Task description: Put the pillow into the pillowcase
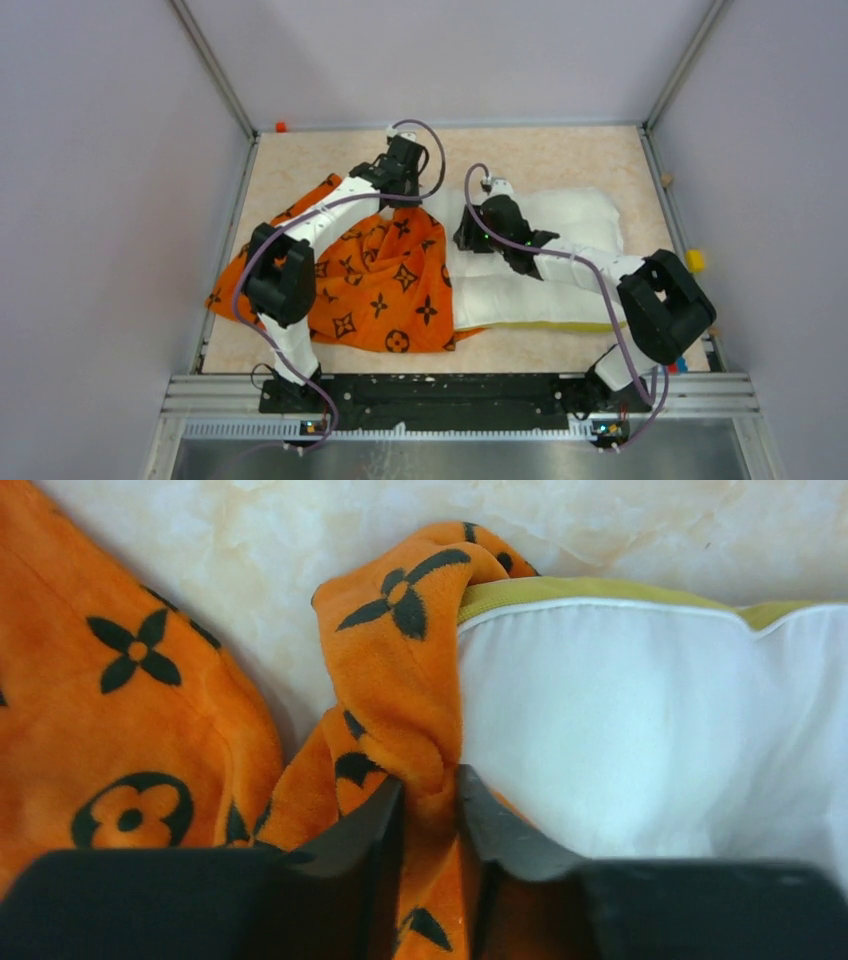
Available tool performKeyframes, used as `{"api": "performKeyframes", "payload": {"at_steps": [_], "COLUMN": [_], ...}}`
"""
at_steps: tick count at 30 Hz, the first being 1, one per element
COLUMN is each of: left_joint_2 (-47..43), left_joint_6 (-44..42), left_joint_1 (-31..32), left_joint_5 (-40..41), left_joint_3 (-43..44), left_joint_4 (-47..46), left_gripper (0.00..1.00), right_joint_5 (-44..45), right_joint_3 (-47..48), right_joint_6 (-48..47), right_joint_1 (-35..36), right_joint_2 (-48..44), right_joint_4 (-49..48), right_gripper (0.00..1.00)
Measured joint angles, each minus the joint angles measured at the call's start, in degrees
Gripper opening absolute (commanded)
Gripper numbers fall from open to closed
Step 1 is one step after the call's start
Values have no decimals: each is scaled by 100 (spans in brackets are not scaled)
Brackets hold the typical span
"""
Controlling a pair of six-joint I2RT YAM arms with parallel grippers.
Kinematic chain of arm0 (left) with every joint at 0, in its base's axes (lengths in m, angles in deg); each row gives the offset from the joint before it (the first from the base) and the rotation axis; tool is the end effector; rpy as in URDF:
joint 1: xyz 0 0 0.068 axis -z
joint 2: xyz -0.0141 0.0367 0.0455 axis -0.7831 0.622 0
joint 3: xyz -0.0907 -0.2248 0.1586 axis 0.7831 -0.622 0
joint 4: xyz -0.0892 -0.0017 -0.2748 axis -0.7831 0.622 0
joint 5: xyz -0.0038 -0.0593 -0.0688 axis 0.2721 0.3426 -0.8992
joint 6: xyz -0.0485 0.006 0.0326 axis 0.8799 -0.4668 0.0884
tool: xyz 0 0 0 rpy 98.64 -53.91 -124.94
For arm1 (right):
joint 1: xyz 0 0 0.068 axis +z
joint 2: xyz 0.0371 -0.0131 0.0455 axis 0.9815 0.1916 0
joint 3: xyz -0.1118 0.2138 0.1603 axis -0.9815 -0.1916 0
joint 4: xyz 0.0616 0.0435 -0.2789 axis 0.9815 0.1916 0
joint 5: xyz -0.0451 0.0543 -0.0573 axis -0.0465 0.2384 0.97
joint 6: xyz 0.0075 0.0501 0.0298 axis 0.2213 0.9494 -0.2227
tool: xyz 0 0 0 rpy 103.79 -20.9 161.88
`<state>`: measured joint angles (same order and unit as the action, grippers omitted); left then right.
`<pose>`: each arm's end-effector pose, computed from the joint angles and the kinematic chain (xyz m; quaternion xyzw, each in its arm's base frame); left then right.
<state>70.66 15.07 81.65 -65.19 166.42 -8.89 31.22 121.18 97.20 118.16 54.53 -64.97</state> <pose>0.3915 -0.2159 0.2688 -0.0012 0.9326 -0.0654 0.3550 0.2795 0.2207 0.1905 -0.0059 0.8828 0.2315 0.4086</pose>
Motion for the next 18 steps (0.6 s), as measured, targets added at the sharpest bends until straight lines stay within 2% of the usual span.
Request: {"api": "performKeyframes", "payload": {"at_steps": [2,5,8,12,15,16,18], "left_joint_2": [66,70,70,70,70,70,70], "left_joint_6": [-4,-26,-26,-15,15,24,46], "left_joint_1": [0,0,0,0,0,0,0], "left_joint_5": [37,72,81,81,85,90,87], "left_joint_3": [76,105,107,107,109,109,109], "left_joint_4": [44,48,46,39,35,33,13], "left_gripper": [11,6,2,0,0,0,0], "right_joint_5": [-37,-107,-240,-584,-909,-1005,-1163], "right_joint_3": [409,1259,2015,2806,2885,2828,2583], "right_joint_6": [-232,-673,-1156,-1757,-1952,-1980,-1967], "right_joint_1": [-46,-168,-310,-376,-376,-376,-382], "right_joint_2": [2,120,503,1445,2009,2140,2225], "right_joint_4": [422,903,920,822,723,649,358], "right_gripper": [58,62,63,63,61,52,4]}}
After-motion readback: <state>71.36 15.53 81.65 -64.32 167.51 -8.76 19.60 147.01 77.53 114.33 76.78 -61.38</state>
